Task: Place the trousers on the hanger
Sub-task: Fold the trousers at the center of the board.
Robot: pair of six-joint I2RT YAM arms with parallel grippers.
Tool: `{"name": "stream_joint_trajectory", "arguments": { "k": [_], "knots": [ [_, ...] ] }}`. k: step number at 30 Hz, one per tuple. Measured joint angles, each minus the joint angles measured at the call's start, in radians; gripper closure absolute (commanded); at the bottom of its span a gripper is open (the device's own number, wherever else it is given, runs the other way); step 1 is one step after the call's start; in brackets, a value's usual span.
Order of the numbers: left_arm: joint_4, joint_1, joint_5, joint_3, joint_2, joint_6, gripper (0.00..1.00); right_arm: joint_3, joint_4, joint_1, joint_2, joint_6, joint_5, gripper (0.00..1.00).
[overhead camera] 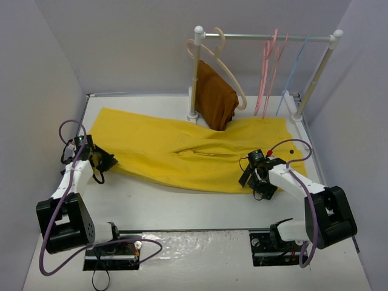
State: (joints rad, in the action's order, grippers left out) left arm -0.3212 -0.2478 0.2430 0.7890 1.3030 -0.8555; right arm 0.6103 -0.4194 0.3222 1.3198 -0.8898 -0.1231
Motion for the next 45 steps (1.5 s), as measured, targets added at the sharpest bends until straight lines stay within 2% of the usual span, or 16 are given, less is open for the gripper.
{"name": "stream_joint_trajectory", "arguments": {
  "k": [2, 3, 5, 7, 9, 17, 26, 33, 38, 45],
  "knots": [
    [-0.011, 0.000, -0.004, 0.006, 0.000, 0.000, 1.00, -0.001, 0.002, 0.000, -0.001, -0.002, -0.004, 0.34],
    [-0.017, 0.000, -0.005, 0.010, -0.001, 0.001, 1.00, -0.001, 0.004, 0.000, -0.001, -0.003, -0.006, 0.43],
    [-0.029, 0.000, -0.008, 0.020, -0.003, 0.003, 1.00, -0.001, 0.010, 0.000, 0.001, -0.004, -0.010, 0.62],
    [-0.043, 0.000, -0.010, 0.031, -0.010, 0.006, 1.00, 0.002, 0.021, 0.000, 0.006, -0.008, -0.012, 0.89],
    [-0.062, 0.000, -0.014, 0.044, -0.024, 0.011, 1.00, 0.006, 0.038, 0.001, 0.013, -0.013, -0.012, 0.99],
    [-0.184, -0.011, -0.037, 0.071, -0.162, 0.044, 1.00, 0.049, -0.011, 0.010, -0.019, -0.005, -0.052, 1.00],
    [-0.368, -0.034, -0.139, 0.040, -0.489, 0.044, 1.00, 0.163, -0.189, 0.014, -0.372, -0.004, -0.130, 1.00],
    [-0.555, -0.034, -0.197, 0.031, -0.708, 0.041, 1.00, 0.183, -0.340, 0.023, -0.544, -0.029, -0.127, 1.00],
    [-0.683, -0.012, -0.254, 0.049, -0.786, 0.032, 1.00, 0.234, -0.446, 0.026, -0.656, -0.042, -0.115, 1.00],
    [-0.782, 0.050, -0.326, 0.226, -0.789, 0.057, 1.00, 0.321, -0.535, 0.026, -0.699, -0.038, -0.102, 1.00]
  ]
}}
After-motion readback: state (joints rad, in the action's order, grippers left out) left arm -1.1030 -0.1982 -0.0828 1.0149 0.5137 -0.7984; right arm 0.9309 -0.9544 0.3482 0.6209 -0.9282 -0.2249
